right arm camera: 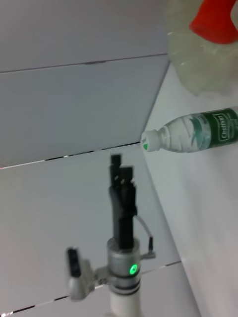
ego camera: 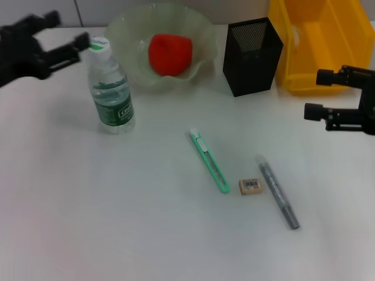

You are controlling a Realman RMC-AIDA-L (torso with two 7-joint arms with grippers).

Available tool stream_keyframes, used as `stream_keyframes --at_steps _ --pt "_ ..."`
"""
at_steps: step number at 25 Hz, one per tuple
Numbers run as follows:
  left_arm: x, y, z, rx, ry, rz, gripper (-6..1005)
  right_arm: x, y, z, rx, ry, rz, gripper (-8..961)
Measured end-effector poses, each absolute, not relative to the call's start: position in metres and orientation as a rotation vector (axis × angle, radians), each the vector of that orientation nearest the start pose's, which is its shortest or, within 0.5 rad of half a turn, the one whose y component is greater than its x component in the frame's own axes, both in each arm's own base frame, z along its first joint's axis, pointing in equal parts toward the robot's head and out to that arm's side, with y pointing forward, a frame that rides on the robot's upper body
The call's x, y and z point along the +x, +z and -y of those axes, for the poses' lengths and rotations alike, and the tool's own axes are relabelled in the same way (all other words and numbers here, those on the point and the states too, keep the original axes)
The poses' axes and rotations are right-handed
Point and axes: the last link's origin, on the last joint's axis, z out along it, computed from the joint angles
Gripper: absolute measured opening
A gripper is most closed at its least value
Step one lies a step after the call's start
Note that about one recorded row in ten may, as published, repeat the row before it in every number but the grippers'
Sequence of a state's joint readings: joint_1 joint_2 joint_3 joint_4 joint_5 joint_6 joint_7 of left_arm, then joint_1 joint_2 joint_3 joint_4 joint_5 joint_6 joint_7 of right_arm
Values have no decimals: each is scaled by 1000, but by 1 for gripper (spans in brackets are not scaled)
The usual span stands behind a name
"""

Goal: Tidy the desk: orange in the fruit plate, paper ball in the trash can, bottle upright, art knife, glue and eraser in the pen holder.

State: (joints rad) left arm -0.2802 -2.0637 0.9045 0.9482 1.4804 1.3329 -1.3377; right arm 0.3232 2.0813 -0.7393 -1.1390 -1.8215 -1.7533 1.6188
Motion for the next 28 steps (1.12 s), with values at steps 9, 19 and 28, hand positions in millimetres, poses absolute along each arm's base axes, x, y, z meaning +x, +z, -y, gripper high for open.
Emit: stream_keyframes --at_steps 9,19,28 --pt "-293 92 -276 -2362 -947 371 794 179 78 -318 -2768 369 -627 767" --pt "-319 74 -234 -2556 -878 390 788 99 31 -358 -2730 -340 -826 762" --pt "-323 72 -232 -2557 -862 392 787 76 -49 -377 -2670 -670 -848 758"
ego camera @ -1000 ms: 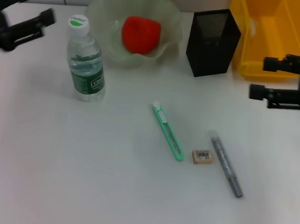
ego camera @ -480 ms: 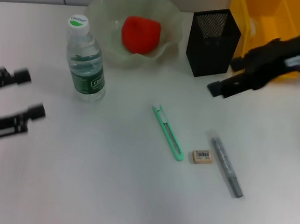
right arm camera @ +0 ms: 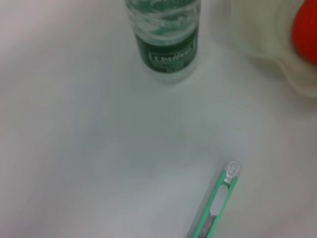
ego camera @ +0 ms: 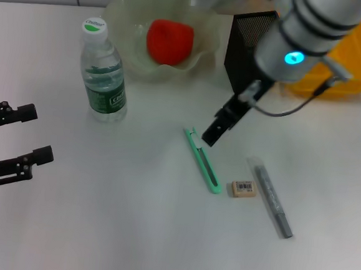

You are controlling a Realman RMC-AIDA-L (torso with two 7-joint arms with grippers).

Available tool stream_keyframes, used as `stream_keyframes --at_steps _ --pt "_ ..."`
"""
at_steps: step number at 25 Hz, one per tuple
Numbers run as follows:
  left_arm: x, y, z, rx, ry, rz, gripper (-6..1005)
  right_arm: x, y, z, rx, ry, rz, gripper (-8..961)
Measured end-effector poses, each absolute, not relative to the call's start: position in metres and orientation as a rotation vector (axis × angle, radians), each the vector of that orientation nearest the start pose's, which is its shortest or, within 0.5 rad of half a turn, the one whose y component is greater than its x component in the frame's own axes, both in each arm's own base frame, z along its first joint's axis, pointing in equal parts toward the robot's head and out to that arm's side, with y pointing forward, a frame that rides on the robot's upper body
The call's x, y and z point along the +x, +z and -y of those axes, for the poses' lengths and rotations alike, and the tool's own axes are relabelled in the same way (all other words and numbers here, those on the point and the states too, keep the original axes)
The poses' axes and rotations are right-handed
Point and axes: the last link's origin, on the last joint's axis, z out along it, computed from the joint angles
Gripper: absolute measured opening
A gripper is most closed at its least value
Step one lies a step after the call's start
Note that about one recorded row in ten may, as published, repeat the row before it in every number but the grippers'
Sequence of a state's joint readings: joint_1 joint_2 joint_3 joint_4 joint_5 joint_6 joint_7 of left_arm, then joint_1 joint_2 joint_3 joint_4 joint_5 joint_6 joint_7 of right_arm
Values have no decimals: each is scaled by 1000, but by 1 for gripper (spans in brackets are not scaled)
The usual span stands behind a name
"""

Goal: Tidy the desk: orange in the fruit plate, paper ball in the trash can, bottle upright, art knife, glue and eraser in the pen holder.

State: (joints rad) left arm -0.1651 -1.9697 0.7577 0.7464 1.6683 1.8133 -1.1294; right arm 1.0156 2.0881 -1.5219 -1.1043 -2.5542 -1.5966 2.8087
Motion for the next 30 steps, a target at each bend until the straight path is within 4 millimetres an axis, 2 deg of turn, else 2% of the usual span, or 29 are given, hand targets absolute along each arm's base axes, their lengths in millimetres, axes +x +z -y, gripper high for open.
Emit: stream_keyframes --at_steps 6,17,30 --pt "-321 68 -236 -2559 -860 394 787 88 -79 -385 -2602 -744 -842 755" --pt "-322 63 -240 -2553 -848 414 787 99 -111 -385 -2609 -660 -835 750" --pt "-321 58 -246 -2544 -849 428 786 112 -122 -387 -2593 -631 -821 743"
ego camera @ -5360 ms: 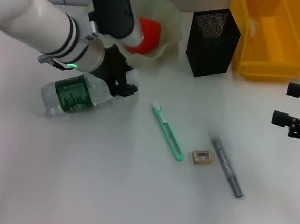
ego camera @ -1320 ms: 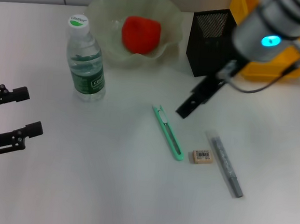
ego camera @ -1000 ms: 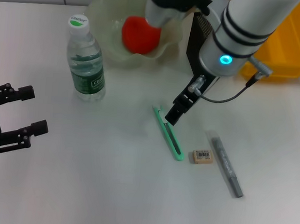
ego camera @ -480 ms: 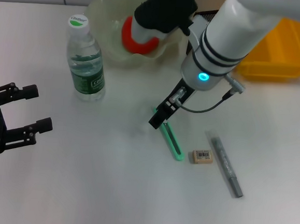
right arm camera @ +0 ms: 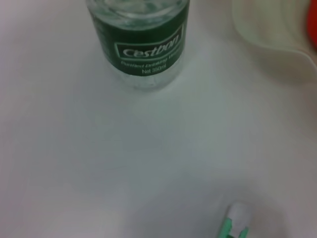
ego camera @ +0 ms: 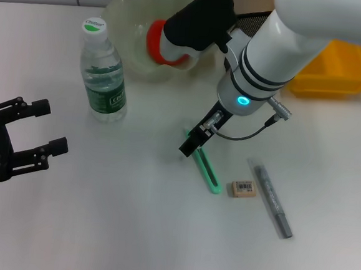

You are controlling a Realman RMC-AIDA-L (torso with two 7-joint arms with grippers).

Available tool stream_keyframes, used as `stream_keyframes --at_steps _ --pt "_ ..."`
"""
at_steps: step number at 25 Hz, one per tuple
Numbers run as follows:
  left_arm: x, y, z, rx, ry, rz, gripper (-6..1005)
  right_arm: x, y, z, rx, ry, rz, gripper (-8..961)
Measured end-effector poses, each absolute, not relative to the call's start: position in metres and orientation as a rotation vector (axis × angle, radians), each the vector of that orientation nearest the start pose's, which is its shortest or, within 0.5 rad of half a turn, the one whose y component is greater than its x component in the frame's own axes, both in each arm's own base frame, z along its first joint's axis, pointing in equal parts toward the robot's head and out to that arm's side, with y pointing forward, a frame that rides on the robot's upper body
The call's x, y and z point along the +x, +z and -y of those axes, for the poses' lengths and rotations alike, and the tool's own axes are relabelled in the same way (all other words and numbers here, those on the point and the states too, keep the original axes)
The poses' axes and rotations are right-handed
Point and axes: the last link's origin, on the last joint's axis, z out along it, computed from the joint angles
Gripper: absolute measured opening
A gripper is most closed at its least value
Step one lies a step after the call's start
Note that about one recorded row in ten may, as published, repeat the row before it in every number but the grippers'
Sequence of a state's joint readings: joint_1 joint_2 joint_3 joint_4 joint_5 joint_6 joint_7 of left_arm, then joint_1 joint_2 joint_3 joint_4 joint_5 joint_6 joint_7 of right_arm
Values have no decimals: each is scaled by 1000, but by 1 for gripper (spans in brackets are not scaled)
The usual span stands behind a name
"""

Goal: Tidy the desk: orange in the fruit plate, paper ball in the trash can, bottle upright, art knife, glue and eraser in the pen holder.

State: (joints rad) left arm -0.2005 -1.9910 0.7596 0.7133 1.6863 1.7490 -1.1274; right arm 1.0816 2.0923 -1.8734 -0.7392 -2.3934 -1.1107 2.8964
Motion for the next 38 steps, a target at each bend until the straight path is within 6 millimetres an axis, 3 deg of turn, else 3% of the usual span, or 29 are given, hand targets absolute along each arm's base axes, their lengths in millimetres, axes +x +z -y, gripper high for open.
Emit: stream_keyframes --at_steps 19,22,27,33,38 --pt "-322 58 -248 -2532 -836 435 786 117 -126 -381 -2604 -679 -811 734" --pt "-322 57 -249 -2532 -837 435 785 119 -126 -381 -2601 -693 -816 481" --pt "-321 56 -249 -2533 -839 436 785 121 -125 -379 -2601 -713 -837 244" --pt "-320 55 -249 -2535 -845 443 785 120 -124 -376 -2612 -718 -838 166" --pt "-322 52 -247 -2533 -854 462 785 113 -113 -373 -2640 -647 -847 167"
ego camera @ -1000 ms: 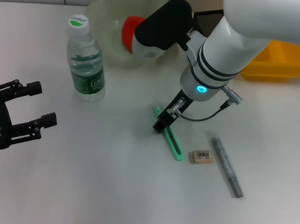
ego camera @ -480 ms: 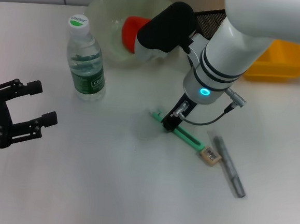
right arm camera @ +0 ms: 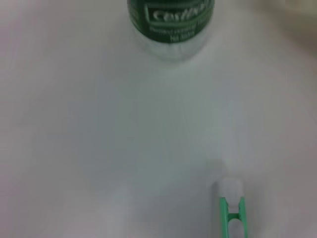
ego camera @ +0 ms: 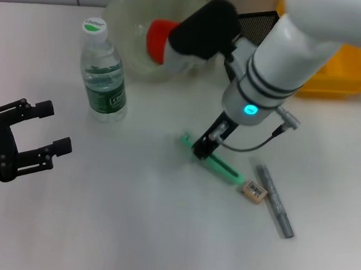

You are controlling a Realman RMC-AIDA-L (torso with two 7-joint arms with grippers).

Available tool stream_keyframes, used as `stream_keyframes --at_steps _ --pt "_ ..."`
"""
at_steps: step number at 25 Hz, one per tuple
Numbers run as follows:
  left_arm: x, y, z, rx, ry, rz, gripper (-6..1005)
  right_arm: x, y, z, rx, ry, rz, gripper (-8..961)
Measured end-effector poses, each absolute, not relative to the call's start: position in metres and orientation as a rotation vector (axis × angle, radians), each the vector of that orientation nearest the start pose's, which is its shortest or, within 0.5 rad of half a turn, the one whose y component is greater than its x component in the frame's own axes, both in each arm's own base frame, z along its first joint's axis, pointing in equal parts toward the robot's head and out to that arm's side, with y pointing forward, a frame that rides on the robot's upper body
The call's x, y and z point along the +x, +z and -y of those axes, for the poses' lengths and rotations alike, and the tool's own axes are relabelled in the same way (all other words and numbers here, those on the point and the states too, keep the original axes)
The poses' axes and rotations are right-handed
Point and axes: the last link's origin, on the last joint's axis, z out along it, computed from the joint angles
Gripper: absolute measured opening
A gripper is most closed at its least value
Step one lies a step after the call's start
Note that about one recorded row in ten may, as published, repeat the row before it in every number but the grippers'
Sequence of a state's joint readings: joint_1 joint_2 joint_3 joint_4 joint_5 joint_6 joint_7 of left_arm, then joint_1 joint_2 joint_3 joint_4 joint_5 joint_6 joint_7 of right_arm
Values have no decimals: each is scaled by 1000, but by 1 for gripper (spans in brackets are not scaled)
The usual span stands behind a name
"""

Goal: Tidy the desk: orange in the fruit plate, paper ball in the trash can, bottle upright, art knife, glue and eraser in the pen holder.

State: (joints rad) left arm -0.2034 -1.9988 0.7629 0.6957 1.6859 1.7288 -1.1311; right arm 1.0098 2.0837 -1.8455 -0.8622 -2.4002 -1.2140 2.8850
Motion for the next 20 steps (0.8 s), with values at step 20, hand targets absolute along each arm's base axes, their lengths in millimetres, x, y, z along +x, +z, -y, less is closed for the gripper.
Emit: stream_keyframes --at_steps 20 --pt "-326 49 -247 -2514 -850 501 785 109 26 -404 -2289 133 -610 168"
